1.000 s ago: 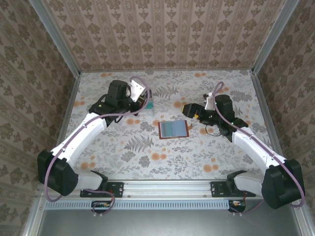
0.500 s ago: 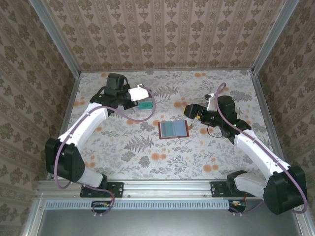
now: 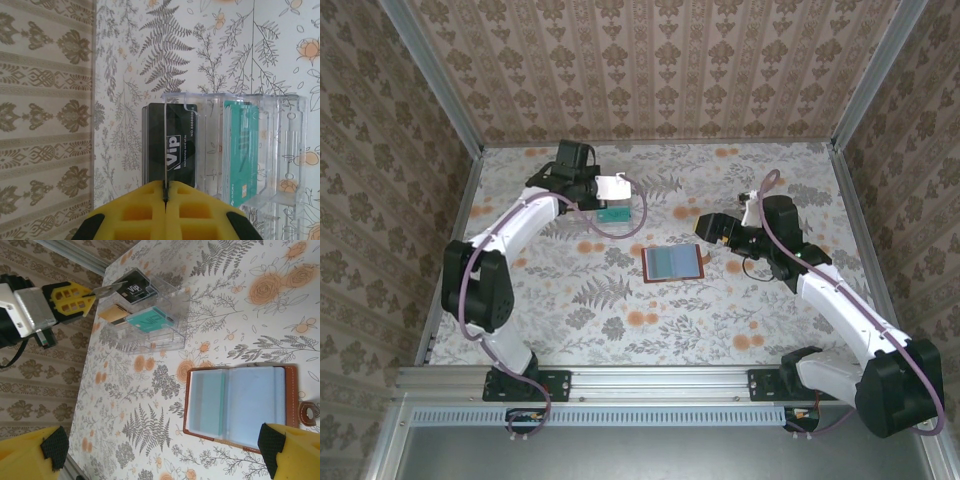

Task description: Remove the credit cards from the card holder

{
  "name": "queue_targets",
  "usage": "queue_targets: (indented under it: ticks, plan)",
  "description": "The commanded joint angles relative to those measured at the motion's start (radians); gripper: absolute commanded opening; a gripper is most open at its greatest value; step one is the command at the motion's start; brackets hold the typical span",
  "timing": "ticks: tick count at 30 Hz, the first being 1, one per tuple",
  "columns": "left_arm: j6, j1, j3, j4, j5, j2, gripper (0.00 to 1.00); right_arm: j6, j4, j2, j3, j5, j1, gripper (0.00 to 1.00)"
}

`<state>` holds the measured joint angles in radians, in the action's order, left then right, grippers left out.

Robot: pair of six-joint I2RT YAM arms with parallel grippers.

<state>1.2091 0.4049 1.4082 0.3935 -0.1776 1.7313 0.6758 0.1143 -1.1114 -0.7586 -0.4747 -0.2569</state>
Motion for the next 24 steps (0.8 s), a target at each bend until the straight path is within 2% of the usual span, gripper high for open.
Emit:
queue_targets:
  ticks: [1, 21, 24]
  plan:
    - [0.034, -0.004, 0.04, -0.004, 0.009, 0.03, 0.0, -0.021, 0.018, 0.012, -0.021, 0.013, 0.012, 1.0]
    - [0.02, -0.005, 0.069, -0.001, 0.02, 0.122, 0.0, -0.012, -0.011, -0.033, -0.024, -0.006, 0.019, 1.0]
    - [0.013, -0.004, 0.066, -0.01, 0.019, 0.124, 0.13, -0.011, -0.011, -0.033, -0.022, -0.005, 0.021, 1.0]
